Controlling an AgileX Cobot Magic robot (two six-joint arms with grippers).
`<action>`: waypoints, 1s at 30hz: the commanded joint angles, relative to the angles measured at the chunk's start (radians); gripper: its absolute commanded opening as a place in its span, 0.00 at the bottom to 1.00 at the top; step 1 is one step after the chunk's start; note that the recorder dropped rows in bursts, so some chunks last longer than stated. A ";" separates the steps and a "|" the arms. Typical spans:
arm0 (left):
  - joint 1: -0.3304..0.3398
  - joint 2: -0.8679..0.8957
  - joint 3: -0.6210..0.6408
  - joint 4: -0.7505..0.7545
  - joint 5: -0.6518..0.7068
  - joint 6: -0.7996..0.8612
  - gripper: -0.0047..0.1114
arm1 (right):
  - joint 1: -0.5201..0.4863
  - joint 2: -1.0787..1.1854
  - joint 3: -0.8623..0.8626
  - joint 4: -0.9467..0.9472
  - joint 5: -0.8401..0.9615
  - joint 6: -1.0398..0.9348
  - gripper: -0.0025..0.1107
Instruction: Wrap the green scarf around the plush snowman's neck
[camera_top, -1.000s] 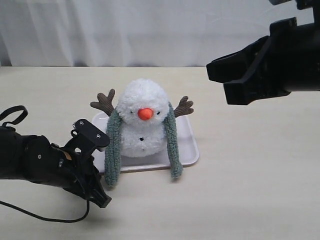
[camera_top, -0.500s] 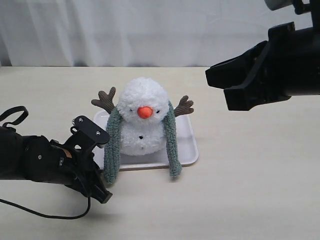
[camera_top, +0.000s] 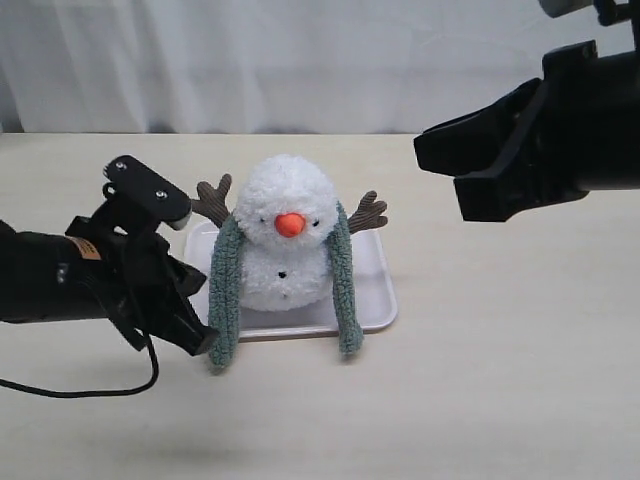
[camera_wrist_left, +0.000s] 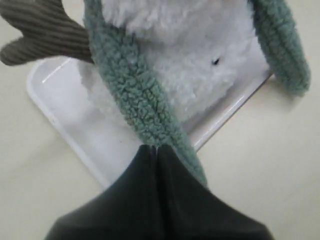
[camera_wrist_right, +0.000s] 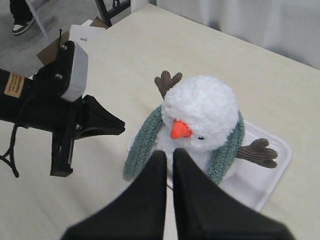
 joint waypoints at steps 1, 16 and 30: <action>0.000 -0.153 0.002 -0.009 0.029 -0.050 0.04 | 0.002 -0.074 0.003 0.002 0.001 -0.030 0.06; 0.000 -0.468 0.002 -0.033 0.085 -0.062 0.04 | 0.002 -0.282 0.003 0.010 0.005 0.052 0.06; 0.000 -0.604 0.002 -0.033 0.133 -0.062 0.04 | 0.002 -0.306 0.003 0.010 0.005 0.052 0.06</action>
